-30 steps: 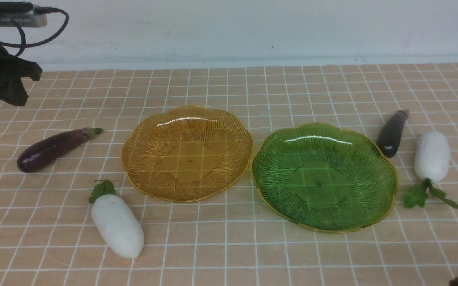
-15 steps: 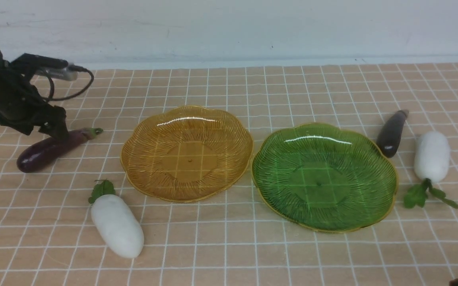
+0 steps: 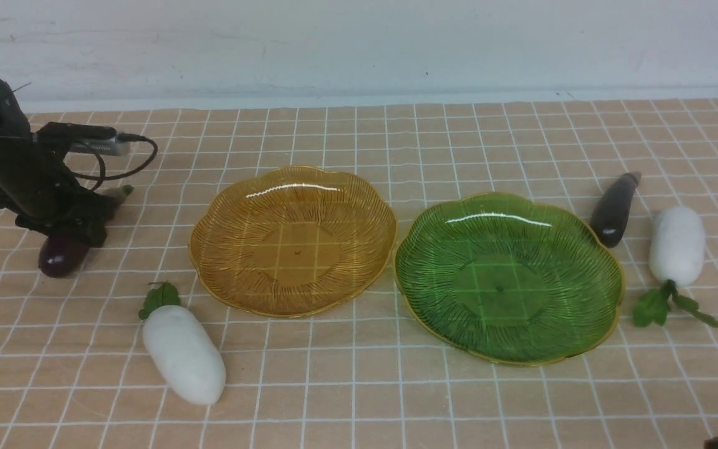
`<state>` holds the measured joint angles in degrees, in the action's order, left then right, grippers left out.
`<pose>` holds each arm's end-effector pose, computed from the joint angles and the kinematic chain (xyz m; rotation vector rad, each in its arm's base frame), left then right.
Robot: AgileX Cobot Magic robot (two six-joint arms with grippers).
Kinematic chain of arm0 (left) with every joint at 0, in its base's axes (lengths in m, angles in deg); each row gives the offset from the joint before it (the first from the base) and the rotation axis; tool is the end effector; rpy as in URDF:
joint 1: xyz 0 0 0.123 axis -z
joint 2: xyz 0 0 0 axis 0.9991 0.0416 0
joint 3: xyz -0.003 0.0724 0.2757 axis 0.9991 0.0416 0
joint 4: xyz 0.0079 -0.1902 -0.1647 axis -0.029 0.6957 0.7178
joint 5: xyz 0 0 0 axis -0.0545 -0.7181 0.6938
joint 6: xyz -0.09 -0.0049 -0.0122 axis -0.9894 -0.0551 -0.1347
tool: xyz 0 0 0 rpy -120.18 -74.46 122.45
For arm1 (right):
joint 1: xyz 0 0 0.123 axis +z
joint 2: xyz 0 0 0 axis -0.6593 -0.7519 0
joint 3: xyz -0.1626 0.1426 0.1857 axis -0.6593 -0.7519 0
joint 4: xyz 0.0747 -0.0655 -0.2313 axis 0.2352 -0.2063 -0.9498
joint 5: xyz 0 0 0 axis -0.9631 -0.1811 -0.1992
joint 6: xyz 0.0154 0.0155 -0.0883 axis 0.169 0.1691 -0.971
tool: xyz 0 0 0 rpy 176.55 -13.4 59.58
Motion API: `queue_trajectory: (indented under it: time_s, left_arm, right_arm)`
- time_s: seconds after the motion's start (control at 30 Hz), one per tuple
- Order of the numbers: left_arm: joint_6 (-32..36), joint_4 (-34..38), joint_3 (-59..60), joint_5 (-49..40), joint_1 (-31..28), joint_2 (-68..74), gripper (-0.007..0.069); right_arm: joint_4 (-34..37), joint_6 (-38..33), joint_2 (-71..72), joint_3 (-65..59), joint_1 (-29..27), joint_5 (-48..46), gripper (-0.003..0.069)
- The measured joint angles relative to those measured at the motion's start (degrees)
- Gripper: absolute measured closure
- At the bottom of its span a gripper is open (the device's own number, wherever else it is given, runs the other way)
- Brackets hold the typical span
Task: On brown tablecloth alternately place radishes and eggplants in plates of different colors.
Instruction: 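Pick up the eggplant and place it in the yellow plate, then pick up the eggplant and place it on the yellow plate with the right gripper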
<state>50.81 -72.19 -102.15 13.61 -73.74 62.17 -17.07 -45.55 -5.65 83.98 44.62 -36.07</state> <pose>0.4648 -0.1346 0.2257 0.7647 2.7712 -0.3023 0.1036 0.0358 0.3142 -0.0293 2.4326 0.4996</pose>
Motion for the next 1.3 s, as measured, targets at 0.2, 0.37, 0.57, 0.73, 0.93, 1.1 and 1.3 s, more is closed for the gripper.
queue_trajectory:
  time_s: [0.2, 0.37, 0.57, 0.73, 0.93, 1.1, 1.3]
  left_arm:
    - [-14.7, -11.6, 0.1, 0.0, 1.8, 2.2, 0.001]
    - [-17.3, -13.0, 0.2, 0.0, 1.4, 0.7, 0.0434]
    - [-17.3, -12.3, 0.2, 0.0, 1.3, -7.3, 0.0624]
    - [-17.3, -11.6, 0.9, -0.4, 1.3, -16.8, 0.0628]
    - [-17.2, -12.1, 14.9, -1.2, 1.3, -30.6, 0.0628]
    - [-17.2, -12.2, 23.8, -1.3, 1.3, -37.8, 0.0628]
    - [-17.2, -12.4, 28.0, -1.3, 1.3, -42.3, 0.0628]
  right_arm:
    - [-13.1, 6.9, -17.1, 16.4, 0.0, 0.0, 0.0674]
    - [-12.9, 7.5, -36.3, 31.3, -0.4, -1.4, 0.0674]
    - [-12.0, 9.5, -52.5, 43.4, -3.7, -2.1, 0.0667]
    - [-13.7, 9.9, -64.9, 51.4, -4.6, -0.3, 0.0584]
    - [-13.5, 10.0, -76.8, 54.1, -4.6, 10.5, 0.0319]
    - [-11.2, 10.1, -84.0, 54.4, -4.6, 19.2, 0.0155]
    - [-9.8, 9.5, -90.3, 54.9, -4.6, 23.5, 0.017]
